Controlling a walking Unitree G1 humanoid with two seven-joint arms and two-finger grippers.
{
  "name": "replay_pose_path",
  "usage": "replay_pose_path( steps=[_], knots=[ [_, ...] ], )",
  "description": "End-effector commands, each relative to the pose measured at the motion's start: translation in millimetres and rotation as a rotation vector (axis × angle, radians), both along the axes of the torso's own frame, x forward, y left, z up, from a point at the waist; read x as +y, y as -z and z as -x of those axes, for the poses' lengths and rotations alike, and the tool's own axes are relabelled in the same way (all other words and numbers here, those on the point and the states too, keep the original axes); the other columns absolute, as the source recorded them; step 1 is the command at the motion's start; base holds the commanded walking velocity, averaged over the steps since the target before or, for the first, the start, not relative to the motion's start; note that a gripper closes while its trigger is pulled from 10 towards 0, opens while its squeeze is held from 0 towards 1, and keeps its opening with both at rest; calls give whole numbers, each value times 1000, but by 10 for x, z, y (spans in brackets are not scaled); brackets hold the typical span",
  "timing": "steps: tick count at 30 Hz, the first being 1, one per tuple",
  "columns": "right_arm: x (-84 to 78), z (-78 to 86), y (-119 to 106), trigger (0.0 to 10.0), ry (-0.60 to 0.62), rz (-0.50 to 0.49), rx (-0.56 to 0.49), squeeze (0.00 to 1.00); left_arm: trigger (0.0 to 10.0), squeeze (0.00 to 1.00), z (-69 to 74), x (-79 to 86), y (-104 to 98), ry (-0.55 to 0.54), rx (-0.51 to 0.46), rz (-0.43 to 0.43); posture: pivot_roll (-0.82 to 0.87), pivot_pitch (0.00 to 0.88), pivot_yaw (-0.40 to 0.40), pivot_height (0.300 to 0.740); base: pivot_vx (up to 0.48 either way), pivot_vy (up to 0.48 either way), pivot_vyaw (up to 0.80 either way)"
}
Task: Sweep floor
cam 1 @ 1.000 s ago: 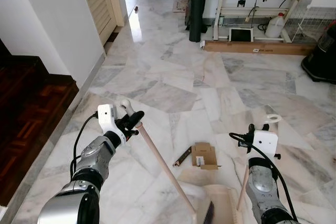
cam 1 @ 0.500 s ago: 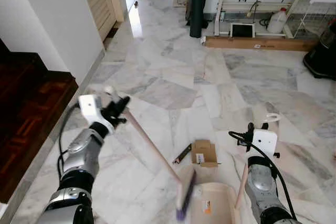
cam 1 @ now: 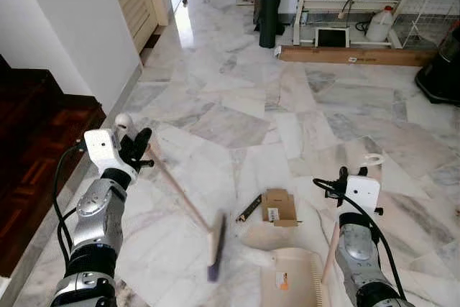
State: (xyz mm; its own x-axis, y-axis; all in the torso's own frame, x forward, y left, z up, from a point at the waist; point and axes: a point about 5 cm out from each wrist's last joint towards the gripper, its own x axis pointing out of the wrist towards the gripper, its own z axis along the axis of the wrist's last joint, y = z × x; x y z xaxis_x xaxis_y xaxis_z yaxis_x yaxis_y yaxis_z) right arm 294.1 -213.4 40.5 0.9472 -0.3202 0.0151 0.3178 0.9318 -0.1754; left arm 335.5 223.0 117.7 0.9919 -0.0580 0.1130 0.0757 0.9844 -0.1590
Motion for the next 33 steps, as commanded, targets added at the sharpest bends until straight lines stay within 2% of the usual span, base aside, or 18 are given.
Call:
replay_pose_path(
  steps=[1, 4, 7, 11, 18, 22, 24, 33],
  knots=[
    [10, -26, -23, 10000, -1, -4, -5, 0, 10000, 0, 20, 56, 42, -33, 5, -13, 54, 77, 63, 740, 0, 0, 0],
    [5, -26, -26, 10000, 0, -4, -7, 0, 10000, 0, 27, 39, 96, -33, 27, -17, 53, 77, 63, 740, 0, 0, 0],
    [-3, -26, -26, 10000, 0, 0, -4, 0, 10000, 0, 31, 1, 189, -47, 67, -56, 49, 78, 61, 740, 0, 0, 0],
    [-33, -31, -44, 10000, 3, 3, -10, 0, 10000, 0, -10, -66, 226, -60, 79, -29, 39, 71, 62, 740, 0, 0, 0],
    [-52, -32, -51, 10000, 7, 5, -13, 0, 10000, 0, -40, -174, 269, -19, 95, 14, 33, 60, 64, 740, 0, 0, 0],
    [-46, -32, -49, 10000, 5, 3, -12, 0, 10000, 0, -37, -170, 306, -19, 113, 59, 32, 56, 64, 740, 0, 0, 0],
    [-42, -31, -47, 10000, 4, 2, -12, 0, 10000, 0, -36, -163, 331, -1, 136, 37, 31, 48, 68, 740, 0, 0, 0],
    [-30, -36, -50, 10000, 3, -1, -15, 0, 10000, 0, -41, -174, 345, 43, 147, 79, 35, 38, 71, 740, 0, 0, 0]
  ],
)
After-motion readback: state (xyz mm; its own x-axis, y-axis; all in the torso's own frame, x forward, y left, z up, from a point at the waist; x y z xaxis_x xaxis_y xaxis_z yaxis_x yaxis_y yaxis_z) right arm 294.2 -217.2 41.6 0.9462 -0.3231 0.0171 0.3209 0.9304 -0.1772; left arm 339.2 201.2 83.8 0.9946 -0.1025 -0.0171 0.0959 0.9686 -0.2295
